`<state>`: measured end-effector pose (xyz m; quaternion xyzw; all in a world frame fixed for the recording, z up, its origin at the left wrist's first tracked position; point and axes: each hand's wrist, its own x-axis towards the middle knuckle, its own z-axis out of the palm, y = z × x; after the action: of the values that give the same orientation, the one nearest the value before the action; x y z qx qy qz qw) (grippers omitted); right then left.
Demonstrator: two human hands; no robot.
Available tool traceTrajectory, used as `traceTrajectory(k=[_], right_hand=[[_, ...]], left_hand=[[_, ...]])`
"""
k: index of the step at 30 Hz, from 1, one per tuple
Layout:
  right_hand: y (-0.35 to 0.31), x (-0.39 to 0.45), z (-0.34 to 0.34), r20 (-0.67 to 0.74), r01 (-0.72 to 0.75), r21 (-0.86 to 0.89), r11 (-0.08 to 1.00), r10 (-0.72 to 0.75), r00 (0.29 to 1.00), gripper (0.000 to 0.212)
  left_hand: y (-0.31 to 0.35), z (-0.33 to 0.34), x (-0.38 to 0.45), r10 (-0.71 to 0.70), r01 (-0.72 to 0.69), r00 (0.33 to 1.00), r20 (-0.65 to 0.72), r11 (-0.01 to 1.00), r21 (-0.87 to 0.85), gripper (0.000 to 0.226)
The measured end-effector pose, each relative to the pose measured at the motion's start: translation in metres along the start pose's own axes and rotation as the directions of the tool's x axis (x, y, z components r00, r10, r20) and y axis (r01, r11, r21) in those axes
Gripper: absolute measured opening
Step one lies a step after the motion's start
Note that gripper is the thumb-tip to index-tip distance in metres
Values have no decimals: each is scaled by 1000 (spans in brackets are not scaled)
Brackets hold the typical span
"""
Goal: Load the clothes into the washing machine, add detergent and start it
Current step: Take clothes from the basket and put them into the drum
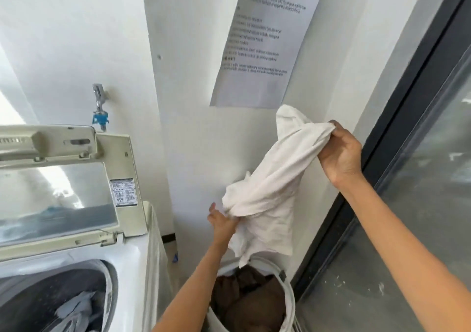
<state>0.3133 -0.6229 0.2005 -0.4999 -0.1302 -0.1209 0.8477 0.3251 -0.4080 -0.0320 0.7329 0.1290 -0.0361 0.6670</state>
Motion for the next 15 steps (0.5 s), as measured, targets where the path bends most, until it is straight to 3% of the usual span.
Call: traceTrajectory(k=[2,4,7,10,11,13,15], right_hand=[[-15,2,5,0,3,46,999,-3,1000,24],[-19,1,8,-5,-6,61,998,6,1000,28],[-14,-6,8,6,-46,47,998,46,999,32],[-5,-13,-1,24,-109,8,994,108,994,31],[-1,-16,-8,0,-138,-24,990,138,990,32],[10,-20,-24,-94,-192,-199,961,177,980,31],[27,-23,-43,-163,-253,-540,803,196,967,28]], left_hand=[[24,-10,0,-140,224,969,202,840,-494,39],[40,-18,-3,-213,379,914,345,752,-539,18],[50,-9,1,-285,430,863,417,848,-309,50],[55,8,2,-312,316,884,349,947,47,34],[57,13,1,-311,307,896,317,950,65,30],[61,19,2,-205,194,957,207,978,72,19],[66,21,6,-10,-41,992,123,913,406,15]])
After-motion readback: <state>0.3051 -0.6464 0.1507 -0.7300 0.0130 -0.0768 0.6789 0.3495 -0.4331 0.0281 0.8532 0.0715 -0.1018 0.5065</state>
